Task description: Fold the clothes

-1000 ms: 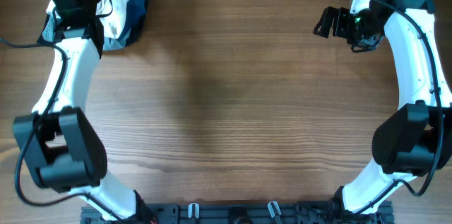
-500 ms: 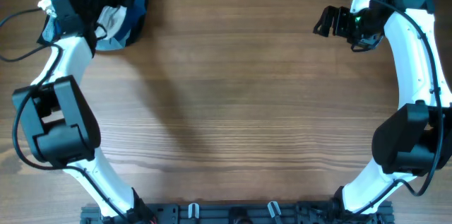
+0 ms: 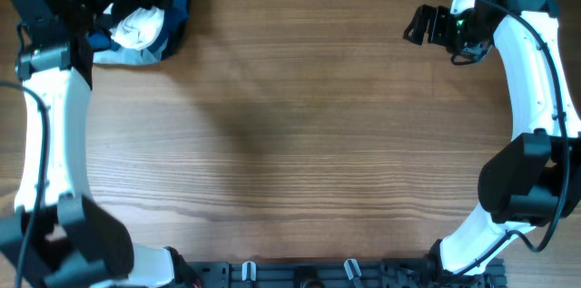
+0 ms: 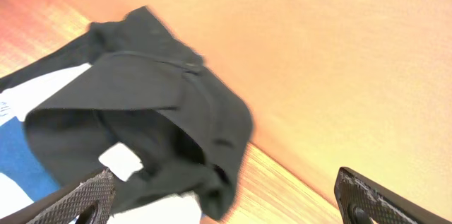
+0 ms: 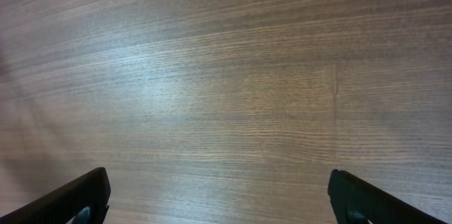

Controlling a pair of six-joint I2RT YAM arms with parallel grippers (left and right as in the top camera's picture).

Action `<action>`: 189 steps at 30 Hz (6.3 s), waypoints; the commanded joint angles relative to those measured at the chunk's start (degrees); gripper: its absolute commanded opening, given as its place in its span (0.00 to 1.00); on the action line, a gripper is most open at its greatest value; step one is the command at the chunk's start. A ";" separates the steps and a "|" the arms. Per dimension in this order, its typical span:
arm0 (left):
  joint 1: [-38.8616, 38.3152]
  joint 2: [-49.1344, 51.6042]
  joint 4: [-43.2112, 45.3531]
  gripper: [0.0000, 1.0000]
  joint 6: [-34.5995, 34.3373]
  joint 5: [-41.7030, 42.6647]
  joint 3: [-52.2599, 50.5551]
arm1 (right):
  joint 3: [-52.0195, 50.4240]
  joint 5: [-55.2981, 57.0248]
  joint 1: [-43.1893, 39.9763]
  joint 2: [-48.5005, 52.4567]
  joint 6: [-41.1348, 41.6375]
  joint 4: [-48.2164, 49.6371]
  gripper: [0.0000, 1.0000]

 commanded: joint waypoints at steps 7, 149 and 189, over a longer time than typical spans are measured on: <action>-2.12 2.58 19.63 1.00 8.70 -5.38 -0.07 | -0.55 0.31 0.24 1.03 0.22 1.97 1.00; -6.91 5.86 -40.54 1.00 14.10 -12.33 28.57 | -101.09 4.13 2.38 -108.87 -8.48 63.56 1.00; -5.70 -91.80 9.05 1.00 25.40 0.81 -81.42 | -101.09 4.13 2.38 -108.87 -8.48 63.56 1.00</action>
